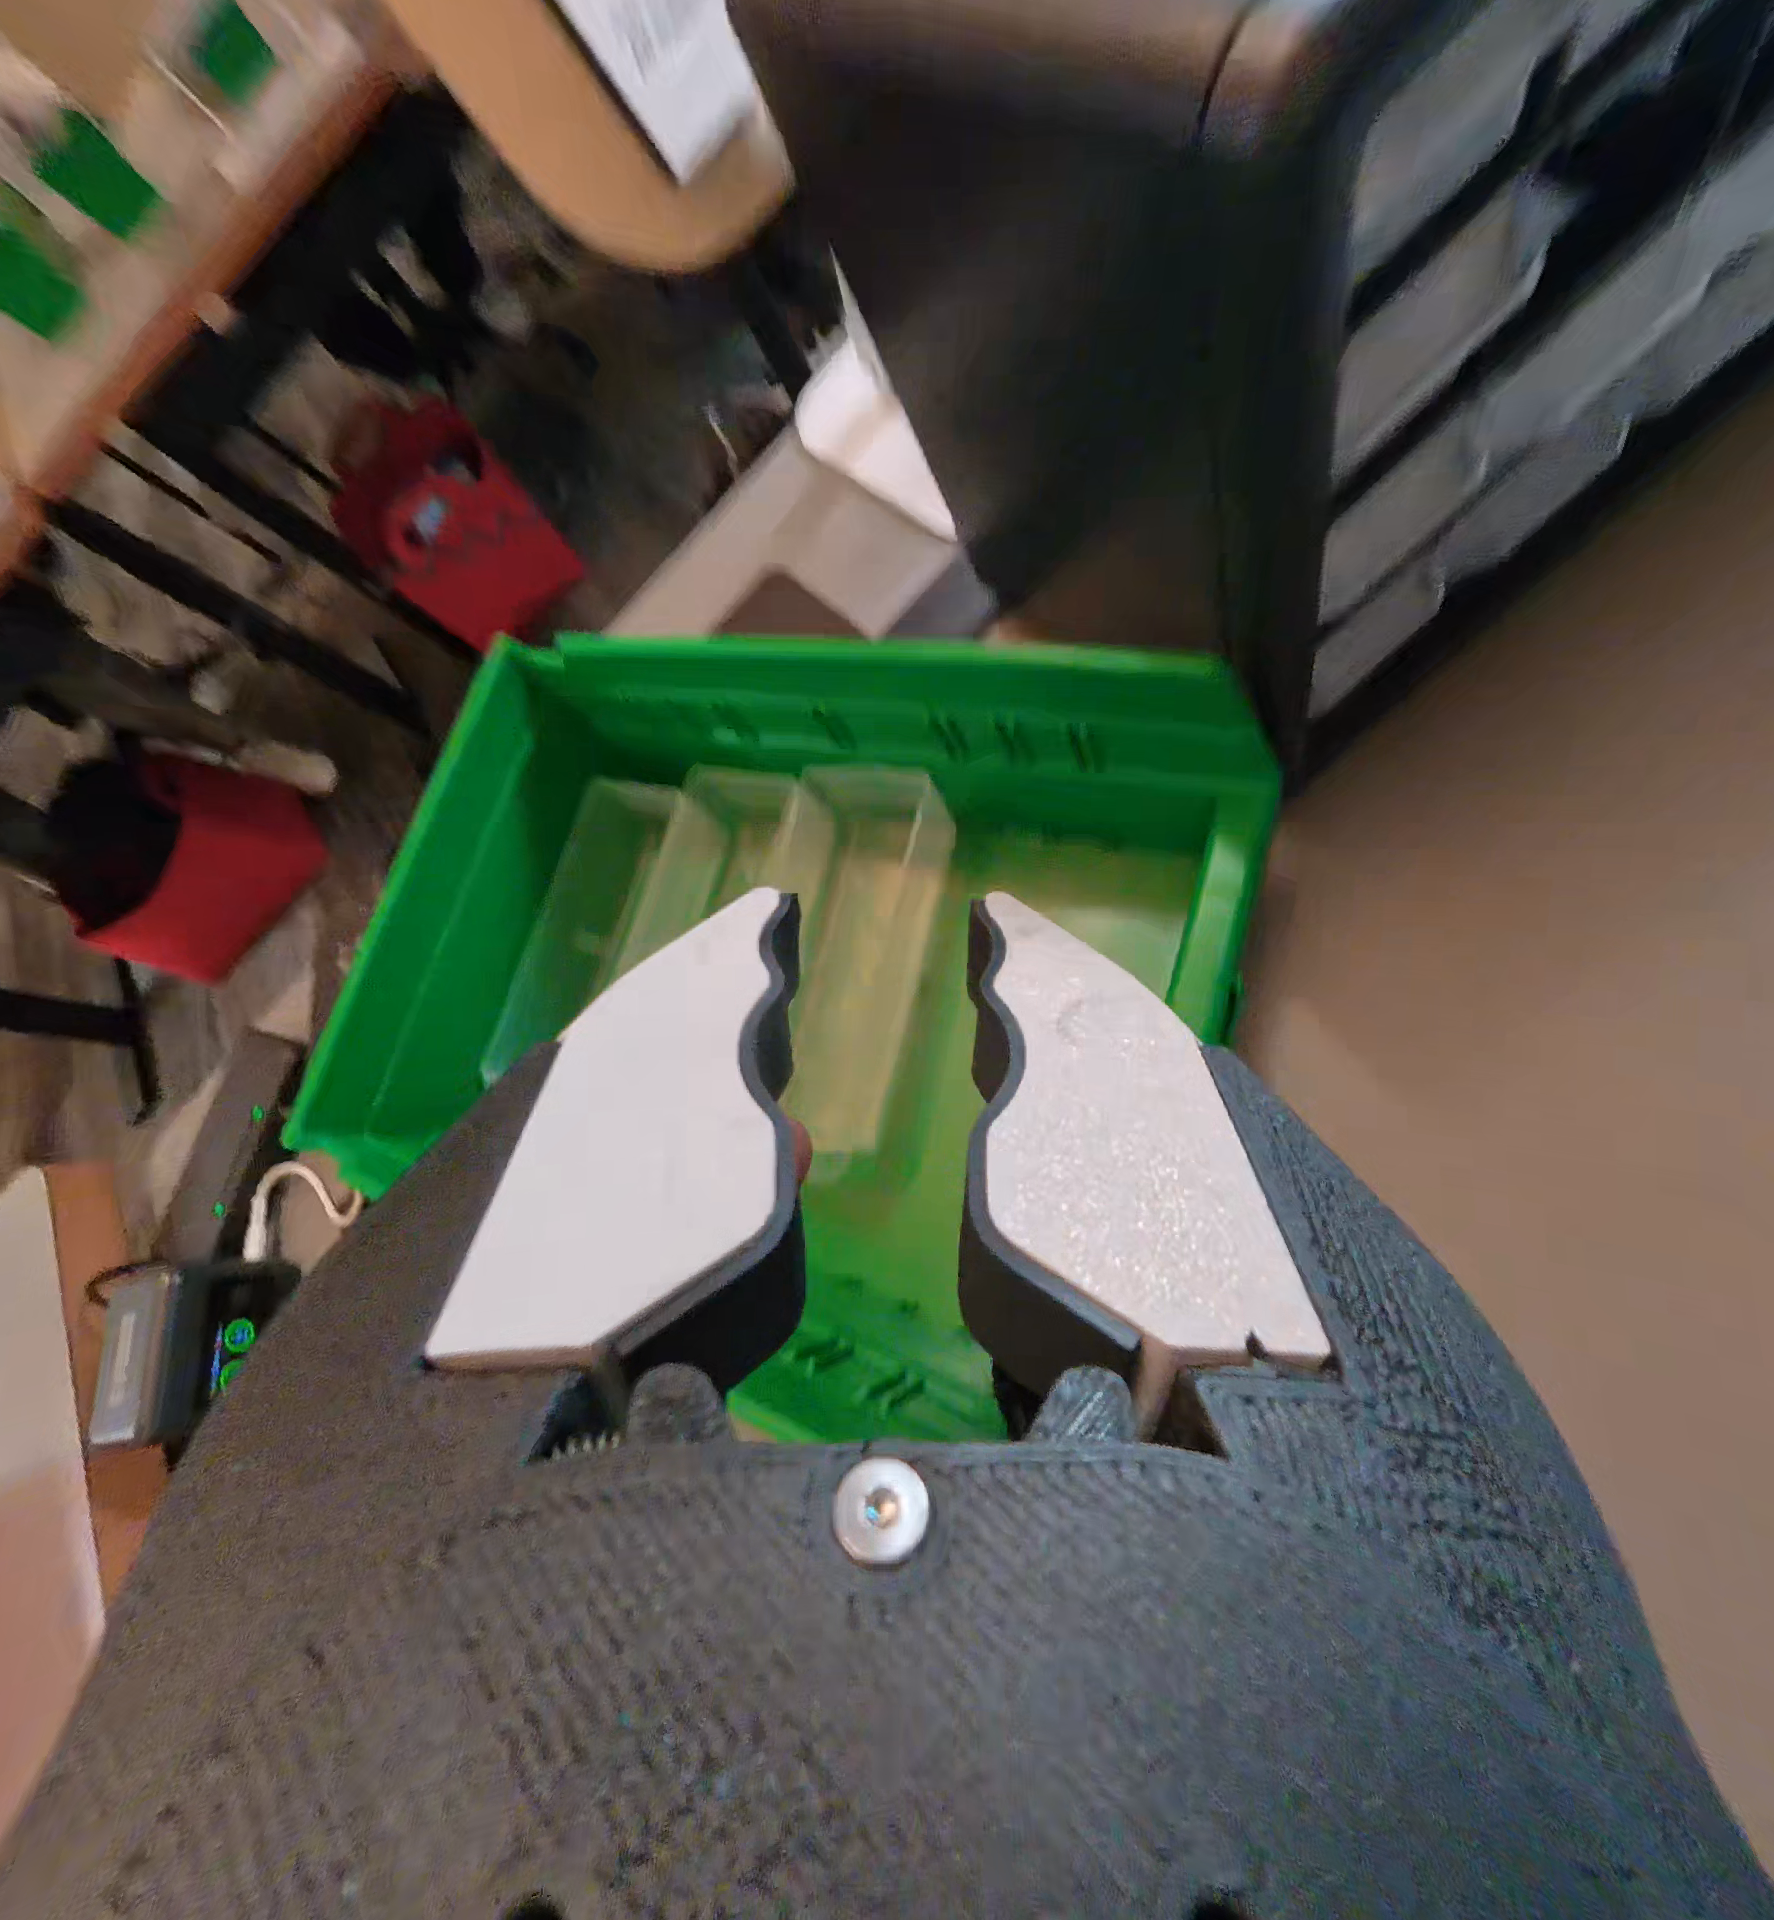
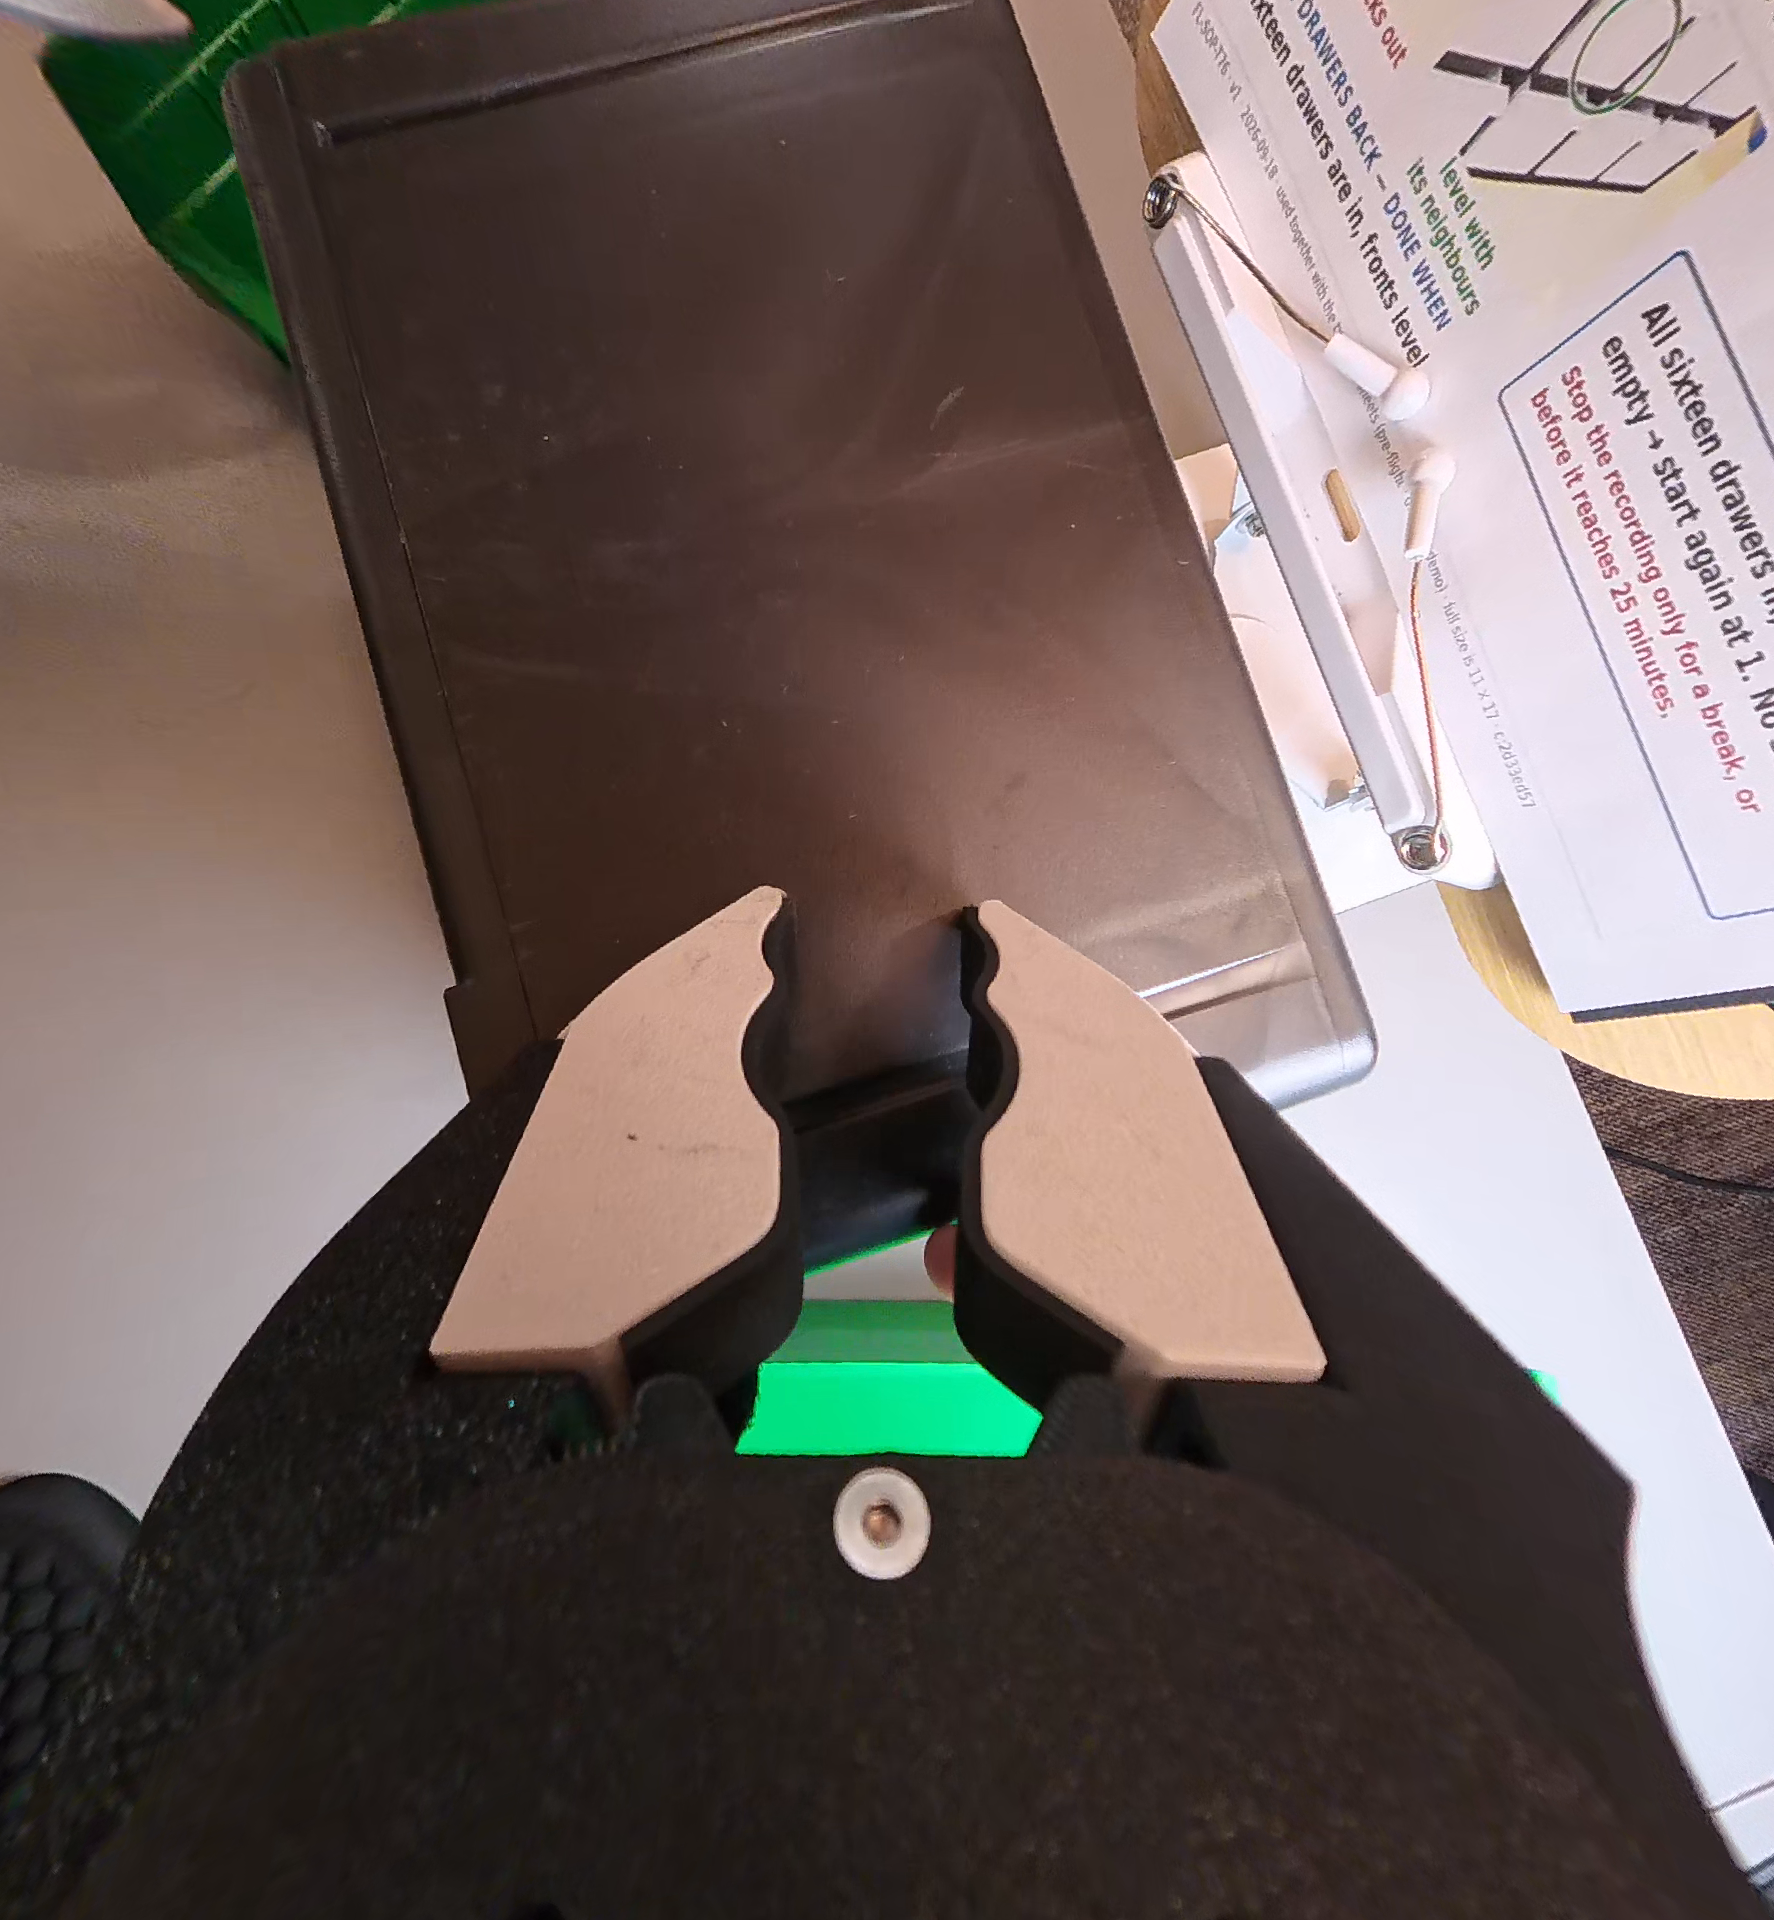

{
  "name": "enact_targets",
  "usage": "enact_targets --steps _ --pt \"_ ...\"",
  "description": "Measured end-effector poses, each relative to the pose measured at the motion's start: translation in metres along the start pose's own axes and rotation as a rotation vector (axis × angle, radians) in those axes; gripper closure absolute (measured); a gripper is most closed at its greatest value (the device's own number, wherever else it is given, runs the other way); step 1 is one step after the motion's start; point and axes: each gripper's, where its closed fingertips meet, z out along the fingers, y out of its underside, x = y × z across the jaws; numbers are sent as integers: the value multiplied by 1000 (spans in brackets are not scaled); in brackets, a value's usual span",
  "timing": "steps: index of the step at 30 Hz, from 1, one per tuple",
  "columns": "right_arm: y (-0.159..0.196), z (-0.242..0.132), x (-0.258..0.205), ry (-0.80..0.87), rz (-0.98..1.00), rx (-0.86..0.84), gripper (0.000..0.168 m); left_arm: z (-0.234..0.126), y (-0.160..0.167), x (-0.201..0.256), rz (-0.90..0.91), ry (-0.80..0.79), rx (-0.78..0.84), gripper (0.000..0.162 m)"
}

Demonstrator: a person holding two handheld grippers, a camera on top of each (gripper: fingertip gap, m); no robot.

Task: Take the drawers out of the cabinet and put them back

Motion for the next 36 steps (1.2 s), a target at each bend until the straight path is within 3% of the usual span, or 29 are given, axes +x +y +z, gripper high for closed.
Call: enact_targets --steps 5,9,17,23,27,36 --pt "0 0 0 7 10 10 138 12 42 -1 -6 173 -250 139" --pt "0 0 0 9 14 11 138 24 67 2 84 213 -391 142" --pt "0 0 0 12 19 6 138 46 120 -18 482 278 -632 134" --pt "0 0 0 6 20 13 138 56 147 -35 765 388 -761 121" --pt "0 0 1 -3 15 -2 139 60 157 -47 967 421 -880 122" --pt "1 0 3 -12 17 33 143 72 162 -51 1154 429 -832 139"
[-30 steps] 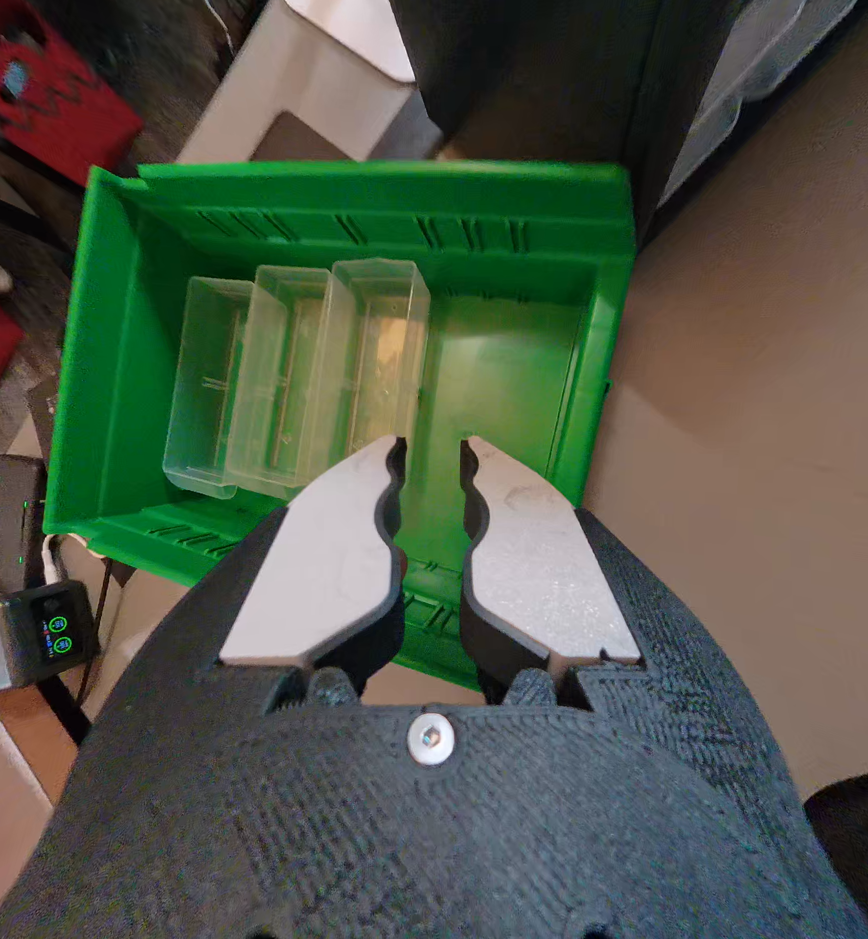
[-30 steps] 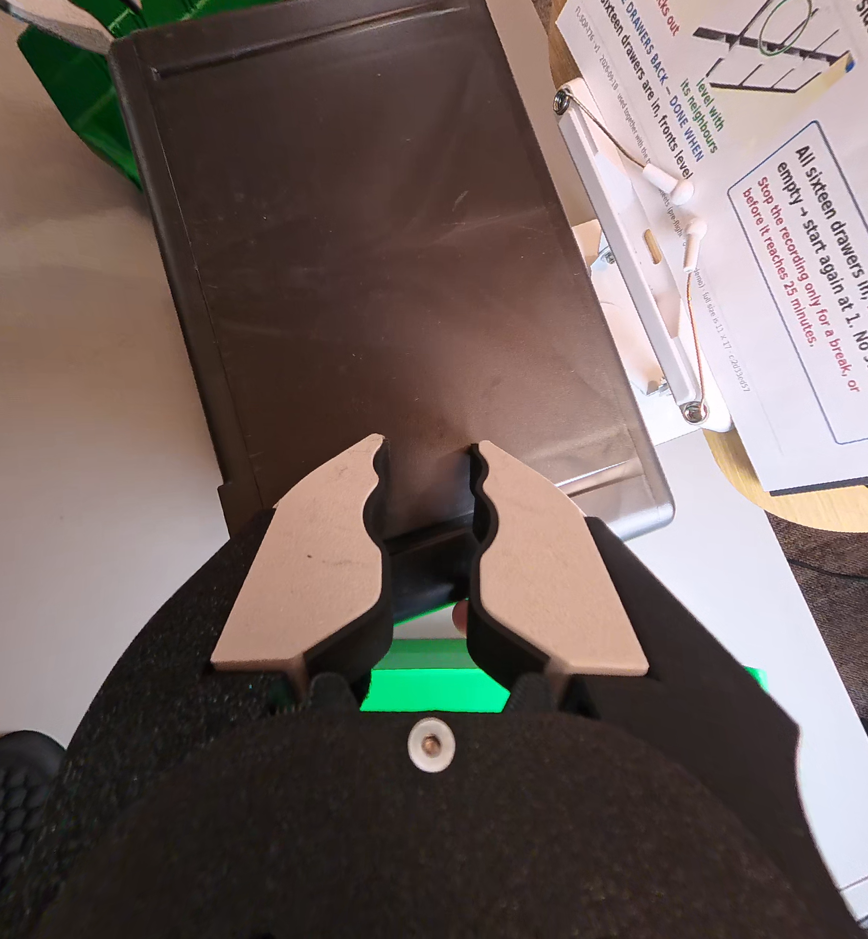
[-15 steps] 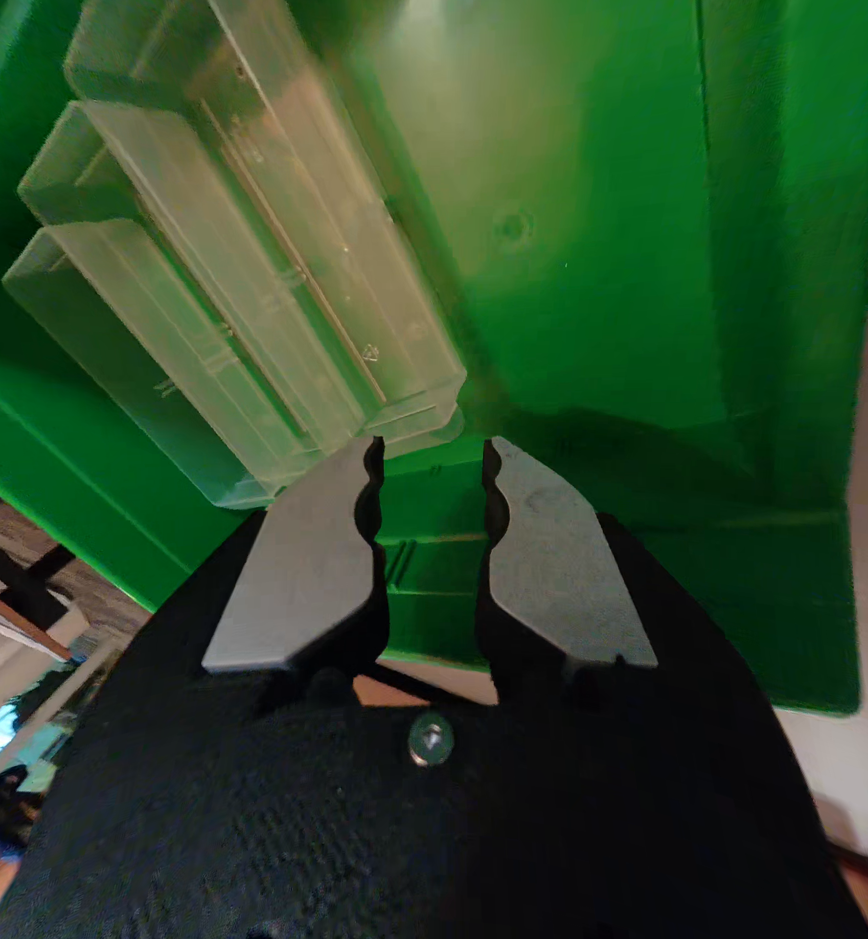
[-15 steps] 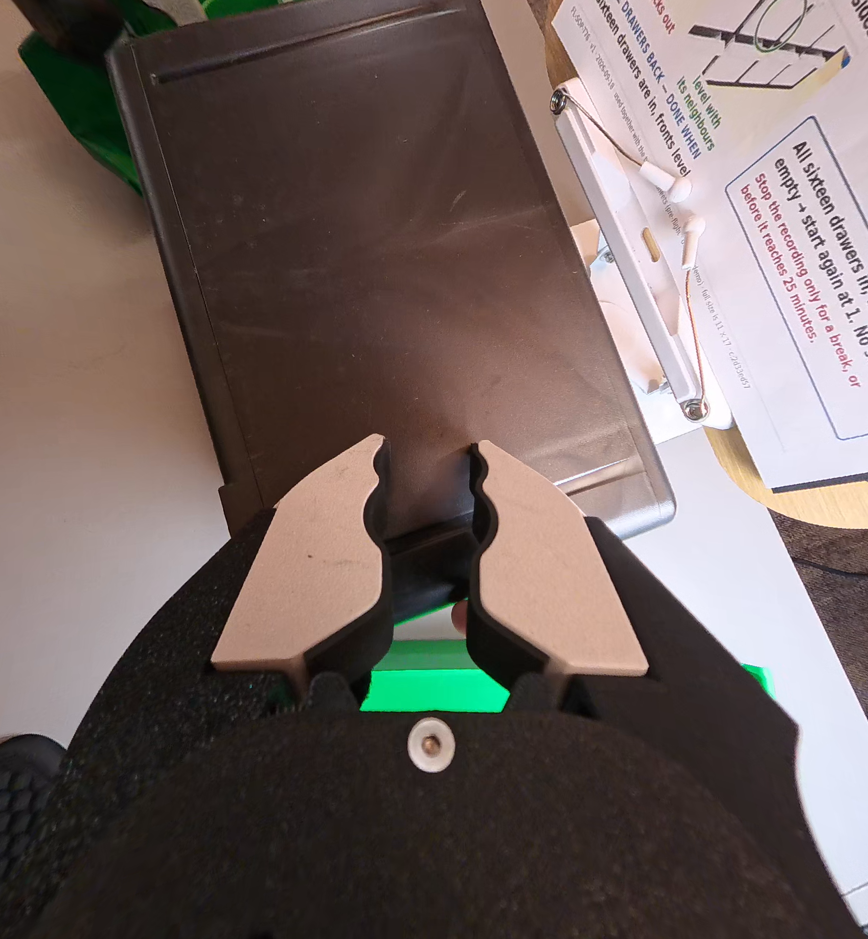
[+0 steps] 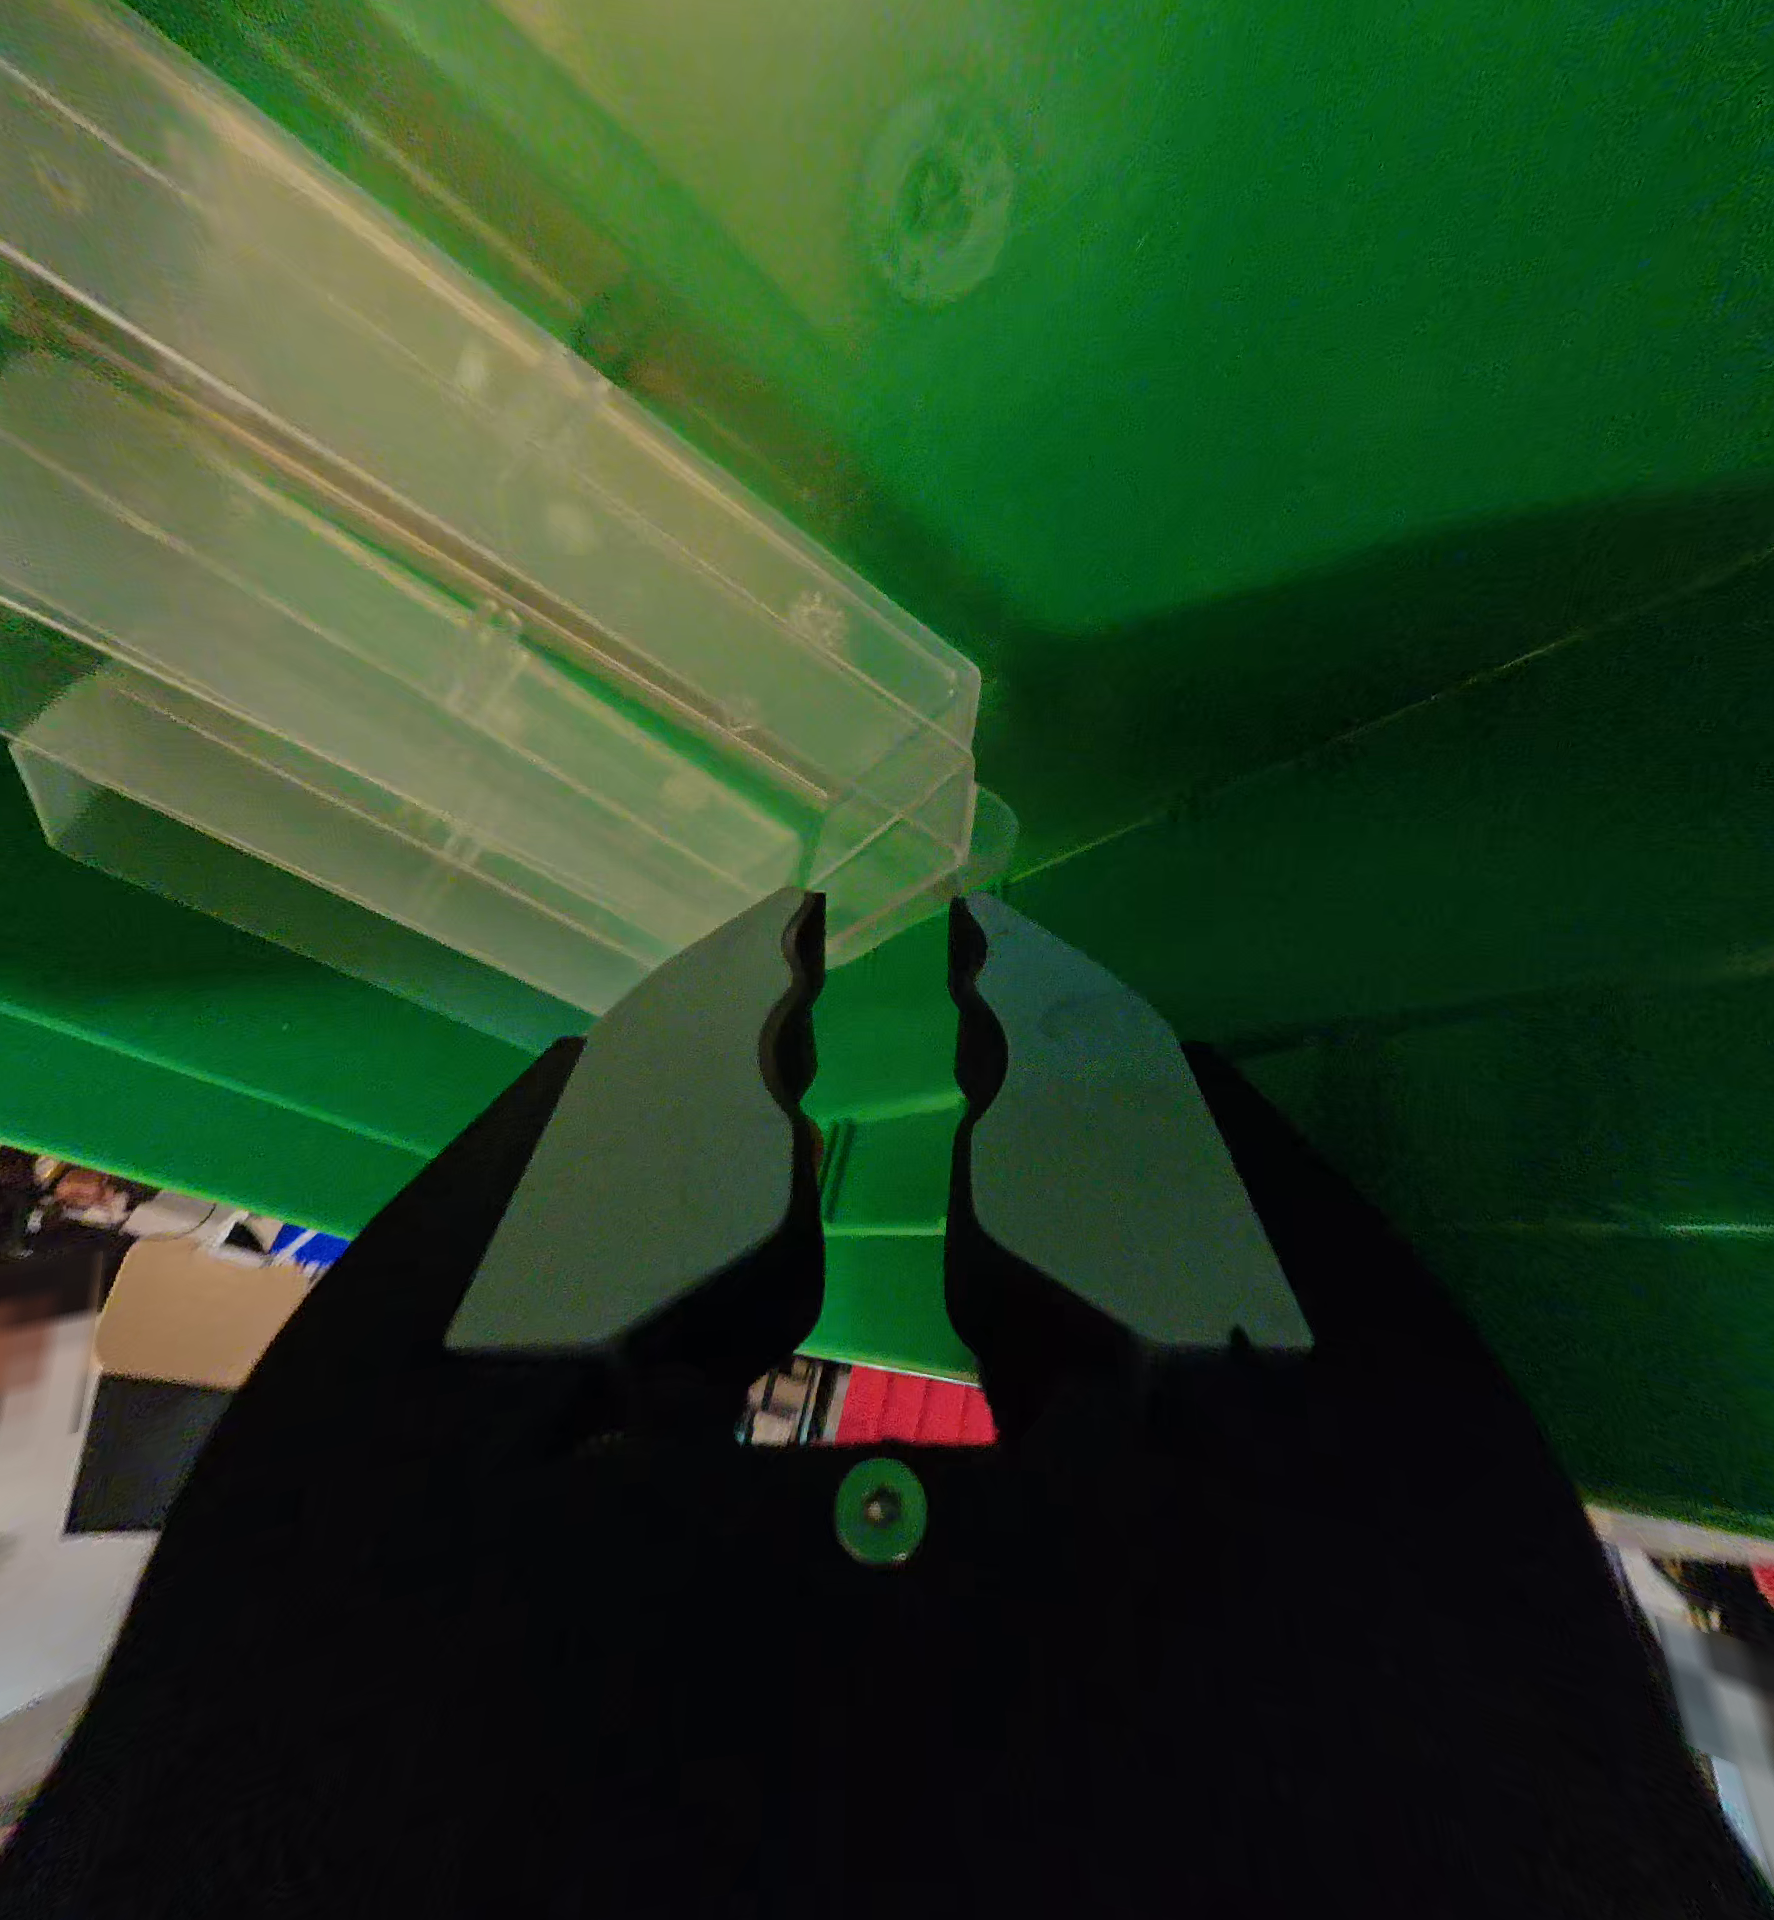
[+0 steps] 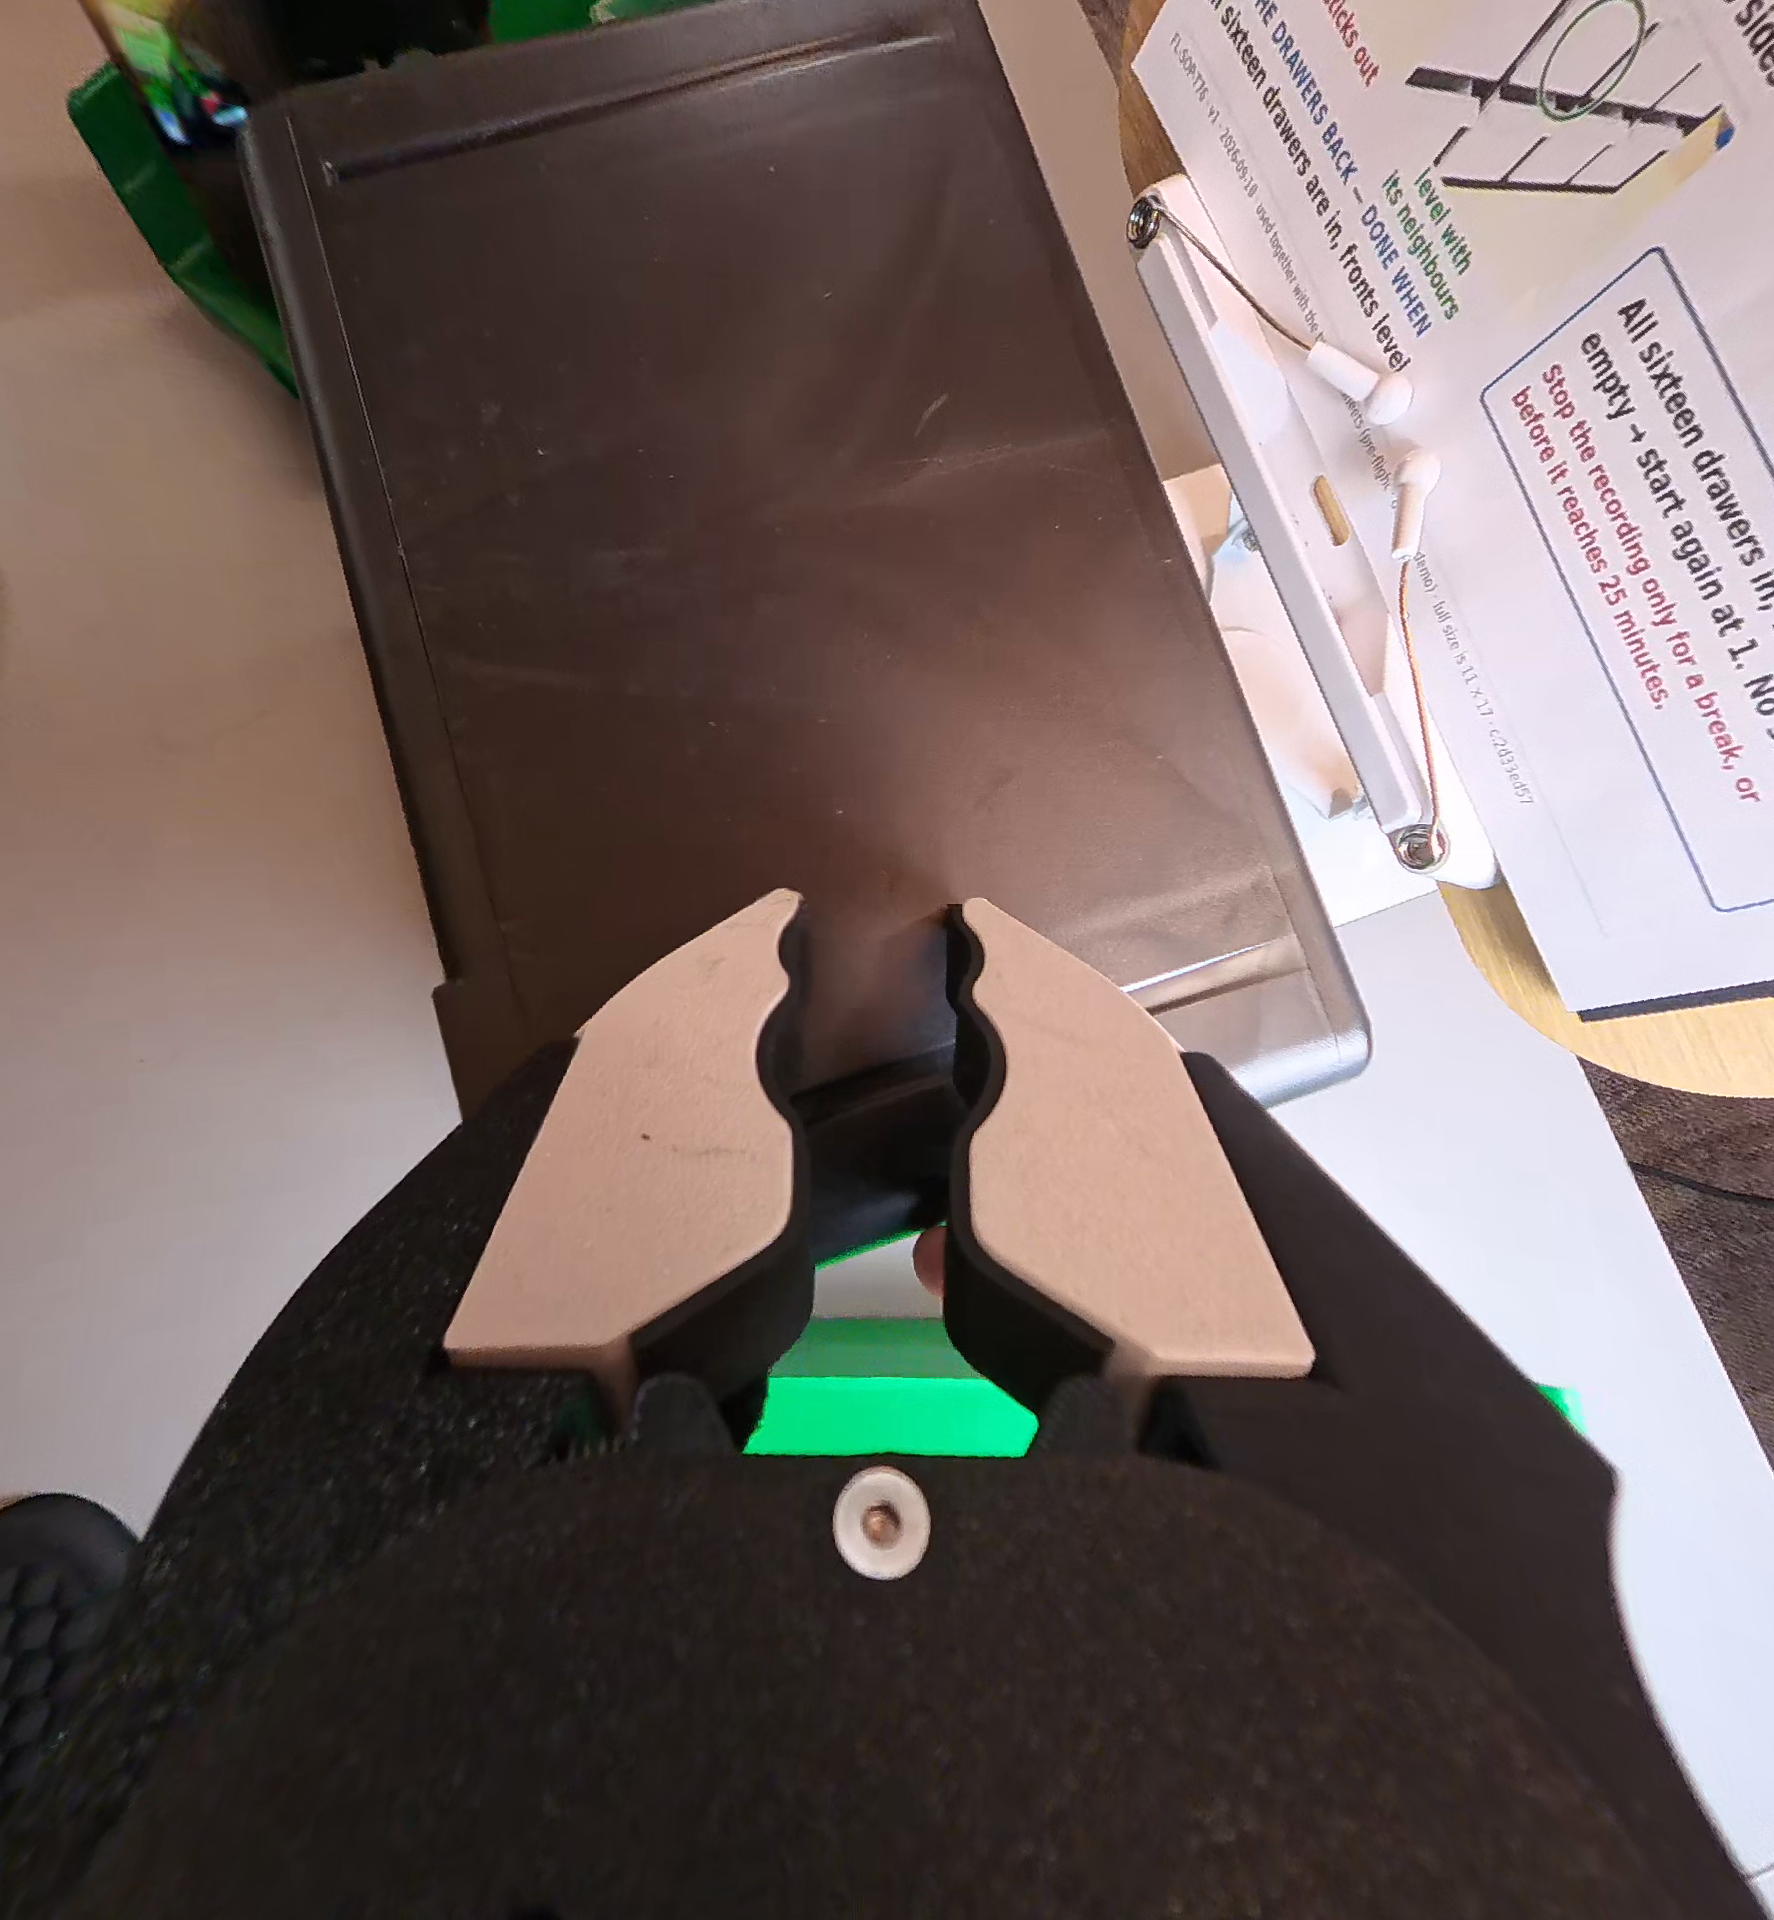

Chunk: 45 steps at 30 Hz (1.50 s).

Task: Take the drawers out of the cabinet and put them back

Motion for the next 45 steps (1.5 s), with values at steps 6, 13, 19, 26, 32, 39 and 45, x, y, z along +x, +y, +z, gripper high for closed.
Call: enact_targets --steps 6,13,19,26,32,39,45 --pt "0 0 1 -2 0 4 145 -28 -34 24 -74 38 152 145" --pt "0 0 0 28 8 -15 145 -47 -69 31 -165 47 309 147" --pt "0 0 0 28 16 -18 145 -33 -74 36 -147 45 281 138" --pt "0 0 0 25 16 -28 145 -52 -78 24 -233 3 342 146" --pt "0 0 0 27 14 -25 145 -126 -72 12 -373 -110 459 146" --pt "0 0 0 28 9 -20 145 -214 -120 55 -302 -138 652 146" --pt "0 0 0 34 10 -21 145 -247 -183 87 -191 -16 777 146"
